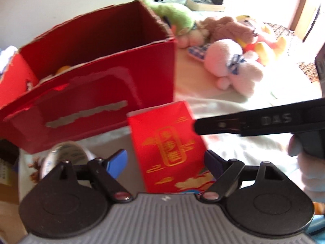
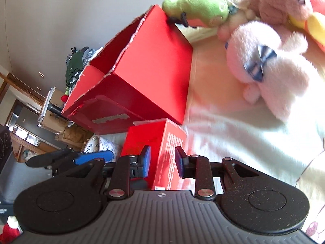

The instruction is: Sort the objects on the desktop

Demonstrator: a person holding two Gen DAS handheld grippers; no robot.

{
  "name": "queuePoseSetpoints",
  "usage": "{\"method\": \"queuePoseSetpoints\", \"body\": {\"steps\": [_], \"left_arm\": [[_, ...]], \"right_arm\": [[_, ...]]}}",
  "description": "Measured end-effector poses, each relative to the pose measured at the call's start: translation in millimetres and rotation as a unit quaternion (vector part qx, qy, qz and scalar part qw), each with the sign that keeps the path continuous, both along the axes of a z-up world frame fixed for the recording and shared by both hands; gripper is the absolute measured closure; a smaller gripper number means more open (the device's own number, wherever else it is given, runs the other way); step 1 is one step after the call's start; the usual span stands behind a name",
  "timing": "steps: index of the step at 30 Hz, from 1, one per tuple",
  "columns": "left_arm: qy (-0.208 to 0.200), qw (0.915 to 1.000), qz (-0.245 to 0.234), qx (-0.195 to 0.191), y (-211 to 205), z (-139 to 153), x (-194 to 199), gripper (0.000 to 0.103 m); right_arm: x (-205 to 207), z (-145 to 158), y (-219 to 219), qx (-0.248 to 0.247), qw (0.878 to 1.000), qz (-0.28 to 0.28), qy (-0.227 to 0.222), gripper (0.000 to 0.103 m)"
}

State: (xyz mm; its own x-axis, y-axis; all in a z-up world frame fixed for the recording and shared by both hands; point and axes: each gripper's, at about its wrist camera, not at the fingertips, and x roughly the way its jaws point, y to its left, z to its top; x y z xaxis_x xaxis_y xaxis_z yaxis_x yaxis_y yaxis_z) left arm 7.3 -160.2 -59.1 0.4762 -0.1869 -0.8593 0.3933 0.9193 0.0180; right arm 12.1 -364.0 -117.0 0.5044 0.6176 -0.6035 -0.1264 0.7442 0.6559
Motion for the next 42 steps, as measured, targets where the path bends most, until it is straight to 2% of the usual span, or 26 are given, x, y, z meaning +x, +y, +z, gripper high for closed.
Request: {"method": "queuePoseSetpoints", "body": {"steps": [3, 6, 8, 14, 21, 25, 32, 39, 42], "left_arm": [[0.029, 0.9992, 0.001, -0.029, 6.5, -4.6, 3.0, 0.014], [0.037, 0.9984, -0.008, -0.041, 1.4, -7.2, 4.3, 0.013], [0.041, 0.9983, -0.017, -0.039, -5.2, -12.6, 5.7, 0.009], [0.058, 0.9978, -0.022, -0.026, -14.0, -27.8, 15.5, 0.009], [0.049, 0.9975, -0.051, -0.007, -30.9, -24.0, 16.4, 0.014], [0.026, 0.9956, -0.090, 0.001, -47.5, -10.8, 10.1, 0.016], [-0.020, 0.9883, -0.150, -0.019, -70.3, 25.7, 6.0, 0.016], [-0.064, 0.9809, -0.176, -0.053, -76.4, 63.1, 8.2, 0.016], [-0.103, 0.9755, -0.184, -0.063, -74.8, 87.3, 11.9, 0.016]], "right_arm": [[0.9, -5.1, -1.6, 0.014, 1.000, 0.002, 0.014, 0.072], [5.5, -9.1, 1.8, 0.021, 0.999, 0.008, 0.029, 0.072], [8.1, -10.6, 4.8, 0.024, 0.999, 0.016, 0.033, 0.068], [14.1, -11.2, 8.5, 0.019, 0.999, 0.025, 0.042, 0.058], [10.2, -7.9, -1.8, 0.015, 0.998, 0.012, 0.054, 0.059], [-1.5, 4.6, -15.8, 0.005, 0.999, -0.003, 0.045, 0.060], [-30.1, 35.0, -36.3, -0.014, 0.999, -0.050, 0.011, 0.060], [-37.4, 73.0, -45.3, -0.022, 0.994, -0.103, -0.037, 0.060], [-34.2, 93.4, -43.9, -0.029, 0.990, -0.117, -0.068, 0.060]]}}
